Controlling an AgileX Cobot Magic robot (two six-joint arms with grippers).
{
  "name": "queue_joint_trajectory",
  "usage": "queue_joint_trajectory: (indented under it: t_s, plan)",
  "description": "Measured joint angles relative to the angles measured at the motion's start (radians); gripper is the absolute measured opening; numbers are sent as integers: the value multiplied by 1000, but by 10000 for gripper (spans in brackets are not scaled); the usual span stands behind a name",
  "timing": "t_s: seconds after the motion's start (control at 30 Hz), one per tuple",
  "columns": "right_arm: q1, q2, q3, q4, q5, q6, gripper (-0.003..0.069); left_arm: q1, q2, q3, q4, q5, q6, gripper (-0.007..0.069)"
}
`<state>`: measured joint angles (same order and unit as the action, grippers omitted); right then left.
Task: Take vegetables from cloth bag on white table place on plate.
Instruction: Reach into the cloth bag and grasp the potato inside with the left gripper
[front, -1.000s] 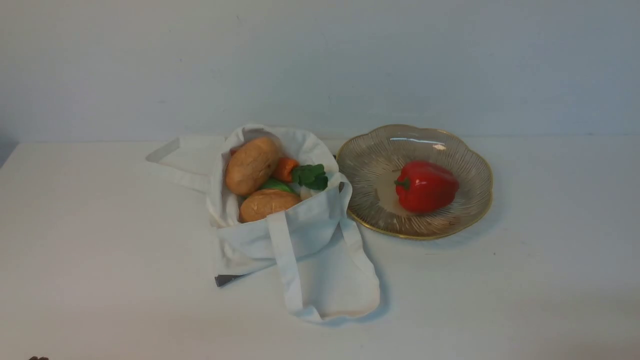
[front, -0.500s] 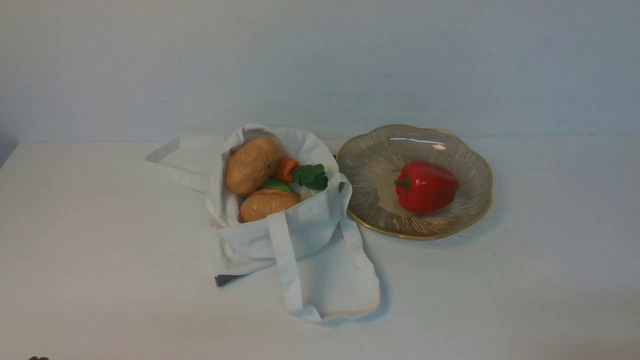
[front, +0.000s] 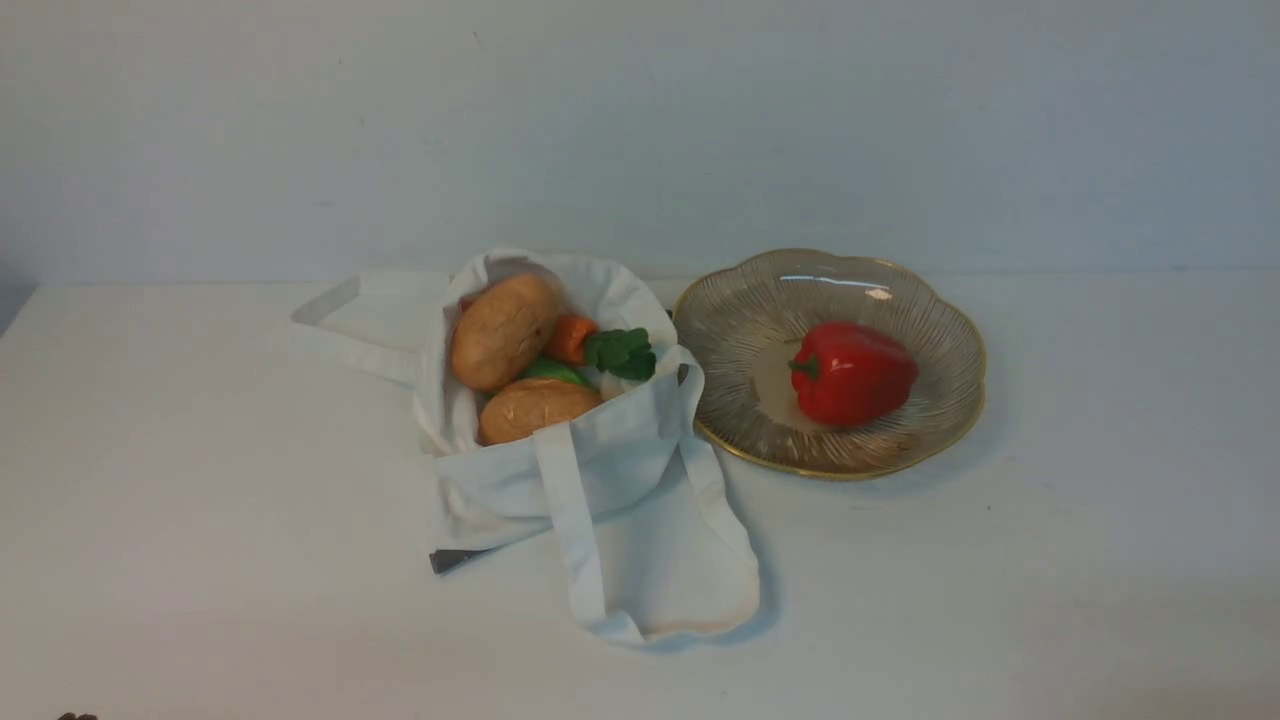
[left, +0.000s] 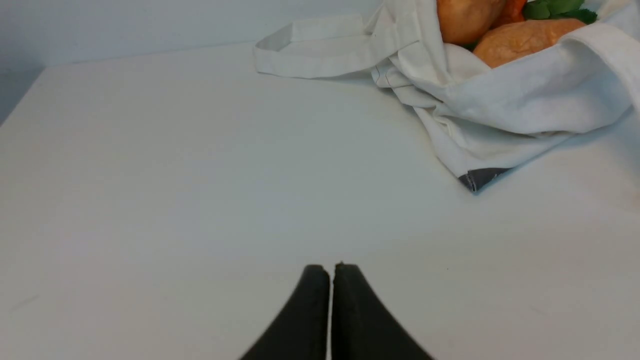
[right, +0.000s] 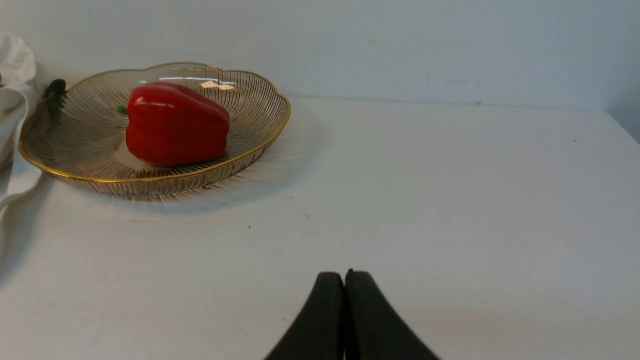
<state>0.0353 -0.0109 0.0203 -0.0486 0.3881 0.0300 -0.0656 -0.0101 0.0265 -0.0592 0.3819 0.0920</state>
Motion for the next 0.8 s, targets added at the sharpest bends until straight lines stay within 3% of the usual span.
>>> queue_joint_trajectory:
  t_s: [0.1,0.27,0.3,0.33,0.43,0.53,0.8]
  plan:
    - [0,0,0,0,0,0,-15,0,0,0,-121,0,-55,-4]
    - [0,0,0,0,0,0,-15,0,0,0,-580,5,-268,-4]
    - [0,0,0,0,0,0,-15,0,0,0,-600,5,-282,-4]
    - [0,0,0,0,0,0,-15,0,0,0,-743,5,-316,-4]
    - [0,0,0,0,0,0,-15,0,0,0,-926,1,-338,-4]
    - [0,0,0,0,0,0,-15,0,0,0,-1022,-26,-342,-4]
    - [0,0,0,0,0,0,-15,0,0,-3,-1085,-173,-294,-4]
